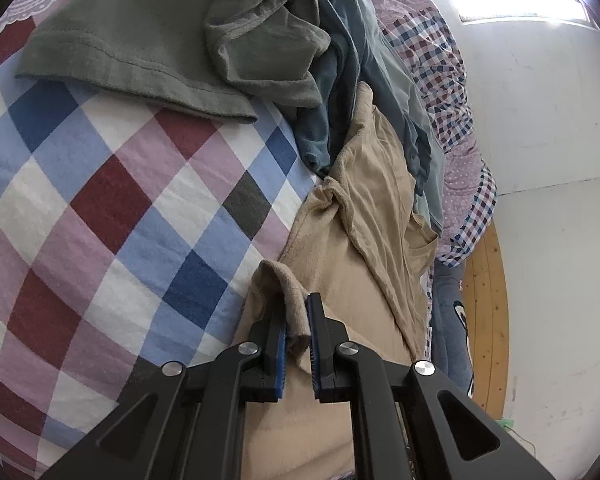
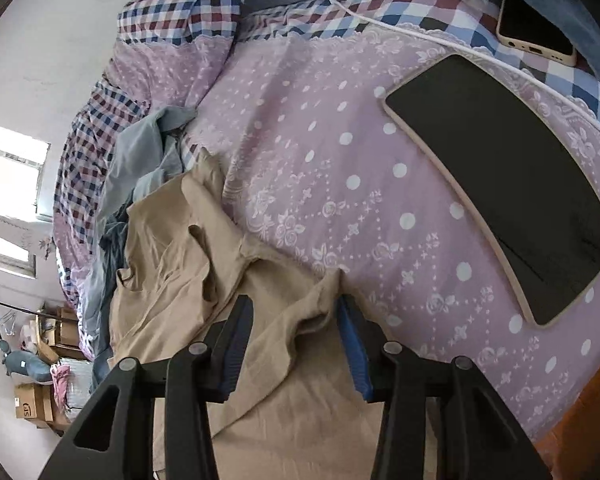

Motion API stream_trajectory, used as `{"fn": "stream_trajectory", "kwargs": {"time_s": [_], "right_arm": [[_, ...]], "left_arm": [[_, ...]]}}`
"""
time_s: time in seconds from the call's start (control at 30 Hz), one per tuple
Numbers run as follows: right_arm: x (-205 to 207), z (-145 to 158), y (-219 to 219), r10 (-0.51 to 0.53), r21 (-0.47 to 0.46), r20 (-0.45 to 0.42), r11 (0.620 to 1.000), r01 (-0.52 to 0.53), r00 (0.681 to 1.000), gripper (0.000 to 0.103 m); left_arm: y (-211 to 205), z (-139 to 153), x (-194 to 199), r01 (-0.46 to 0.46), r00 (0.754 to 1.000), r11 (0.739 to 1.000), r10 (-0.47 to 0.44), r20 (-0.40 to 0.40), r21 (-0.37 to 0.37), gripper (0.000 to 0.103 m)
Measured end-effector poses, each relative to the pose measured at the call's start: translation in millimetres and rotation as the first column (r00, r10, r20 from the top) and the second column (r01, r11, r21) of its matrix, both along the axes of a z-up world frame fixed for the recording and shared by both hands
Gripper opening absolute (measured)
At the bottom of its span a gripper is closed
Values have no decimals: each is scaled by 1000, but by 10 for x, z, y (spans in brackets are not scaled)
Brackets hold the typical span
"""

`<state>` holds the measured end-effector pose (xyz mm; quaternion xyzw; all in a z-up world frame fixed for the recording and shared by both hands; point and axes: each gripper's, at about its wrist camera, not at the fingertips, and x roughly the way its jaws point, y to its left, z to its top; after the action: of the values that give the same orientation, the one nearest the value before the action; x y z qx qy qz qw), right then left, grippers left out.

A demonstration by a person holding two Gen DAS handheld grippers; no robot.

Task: Fold clothes

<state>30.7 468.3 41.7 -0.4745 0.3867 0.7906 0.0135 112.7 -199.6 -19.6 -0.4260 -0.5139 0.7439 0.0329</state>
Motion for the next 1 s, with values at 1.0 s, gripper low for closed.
{"fn": "stream_trajectory", "kwargs": {"time_s": [1.0], "right_arm": [[-505, 873, -191, 196, 169, -226, 973, -160, 954, 1]], "left_arm": [[-182, 700, -502, -74, 981, 997, 77, -178, 21, 2]]}}
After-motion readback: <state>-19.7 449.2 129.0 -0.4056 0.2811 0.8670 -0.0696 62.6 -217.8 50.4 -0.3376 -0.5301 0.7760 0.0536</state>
